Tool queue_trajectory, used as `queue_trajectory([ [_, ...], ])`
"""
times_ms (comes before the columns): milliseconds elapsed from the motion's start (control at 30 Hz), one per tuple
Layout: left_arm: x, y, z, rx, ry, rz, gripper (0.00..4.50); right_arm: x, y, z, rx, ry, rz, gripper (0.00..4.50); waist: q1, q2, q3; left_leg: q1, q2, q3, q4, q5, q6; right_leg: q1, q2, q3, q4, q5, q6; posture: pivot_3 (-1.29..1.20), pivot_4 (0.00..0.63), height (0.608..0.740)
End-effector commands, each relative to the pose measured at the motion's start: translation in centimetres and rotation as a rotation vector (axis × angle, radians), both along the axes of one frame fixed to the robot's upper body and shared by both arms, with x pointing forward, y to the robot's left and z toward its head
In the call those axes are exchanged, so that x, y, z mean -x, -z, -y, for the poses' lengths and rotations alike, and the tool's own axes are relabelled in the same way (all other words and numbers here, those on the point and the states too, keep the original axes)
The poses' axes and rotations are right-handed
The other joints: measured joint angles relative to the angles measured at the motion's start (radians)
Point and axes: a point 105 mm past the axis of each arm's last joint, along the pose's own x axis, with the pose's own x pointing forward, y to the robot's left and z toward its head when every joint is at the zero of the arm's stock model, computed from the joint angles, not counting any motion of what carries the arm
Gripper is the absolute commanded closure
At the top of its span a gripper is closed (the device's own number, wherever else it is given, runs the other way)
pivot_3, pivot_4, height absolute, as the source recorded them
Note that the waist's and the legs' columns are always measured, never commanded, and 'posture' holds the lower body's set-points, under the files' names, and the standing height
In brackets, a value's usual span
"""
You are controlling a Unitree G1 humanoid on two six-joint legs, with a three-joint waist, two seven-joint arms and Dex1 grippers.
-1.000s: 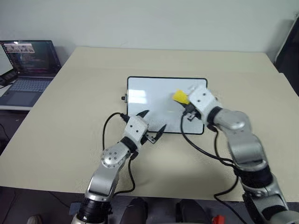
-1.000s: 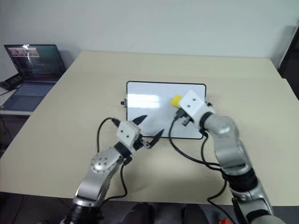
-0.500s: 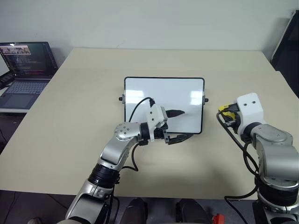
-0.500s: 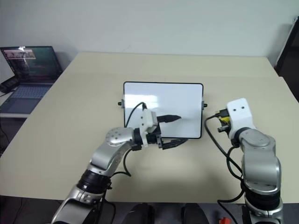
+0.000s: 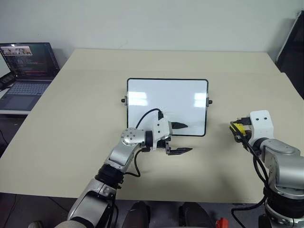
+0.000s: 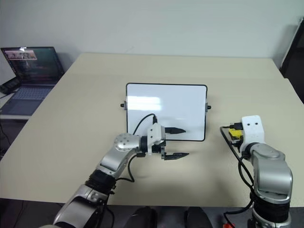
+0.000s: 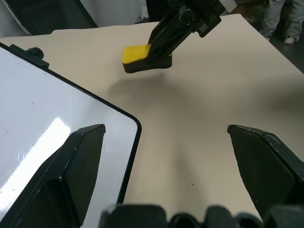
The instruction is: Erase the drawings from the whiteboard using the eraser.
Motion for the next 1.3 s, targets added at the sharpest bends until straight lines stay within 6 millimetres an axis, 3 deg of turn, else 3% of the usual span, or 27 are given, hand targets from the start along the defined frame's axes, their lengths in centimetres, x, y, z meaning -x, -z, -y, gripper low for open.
queue_trajectory([
  [33, -0.4, -1.8, 0.3, 0.044, 0.001, 0.054, 0.0, 0.0, -0.9, 0.7, 0.002, 0.017, 0.048, 3.38, 0.0, 0.0, 0.0, 0.0, 0.0, 0.0, 0.0, 0.0, 0.001, 0.0, 0.0, 0.0, 0.001, 0.0, 0.0, 0.0, 0.15, 0.74],
  [433, -0.8, -2.3, 0.4, 0.056, -0.011, 0.065, 0.0, -0.3, -0.2, 0.3, -0.074, 0.043, 0.035, 3.38, 0.0, 0.0, 0.0, 0.001, -0.001, 0.0, 0.001, 0.0, 0.003, 0.0, 0.0, 0.0, 0.003, 0.0, 0.0, 0.0, 0.15, 0.74],
  [800, 0.2, -2.3, 1.0, 0.061, 0.023, 0.05, 0.0, -0.5, 0.1, 0.4, -0.081, 0.052, 0.025, 3.38, 0.0, 0.0, 0.0, 0.001, -0.001, 0.0, 0.001, 0.0, 0.003, 0.0, 0.0, 0.0, 0.004, 0.0, 0.0, 0.0, 0.15, 0.74],
  [933, 0.2, -2.4, 1.0, 0.059, 0.022, 0.048, 0.0, -0.6, 0.2, 0.6, -0.079, 0.058, 0.023, 2.26, 0.0, 0.0, 0.0, 0.001, -0.001, 0.0, 0.001, 0.0, 0.003, 0.0, 0.0, 0.0, 0.004, 0.0, 0.0, 0.0, 0.15, 0.74],
  [1133, 0.1, -2.5, 1.0, 0.057, 0.02, 0.049, 0.0, -0.8, 0.1, 0.8, -0.079, 0.067, 0.026, 0.19, 0.0, 0.0, 0.0, 0.001, -0.001, 0.0, 0.001, 0.0, 0.003, 0.0, 0.0, 0.0, 0.004, 0.0, 0.0, 0.0, 0.15, 0.74],
  [1300, 0.2, -2.7, 0.8, 0.062, 0.013, 0.044, 0.0, -0.7, -0.6, 0.6, -0.073, 0.076, 0.06, 0.03, 0.0, 0.0, 0.0, 0.001, -0.001, 0.0, 0.001, 0.0, 0.003, 0.0, 0.0, 0.0, 0.004, 0.0, 0.0, 0.0, 0.15, 0.74],
])
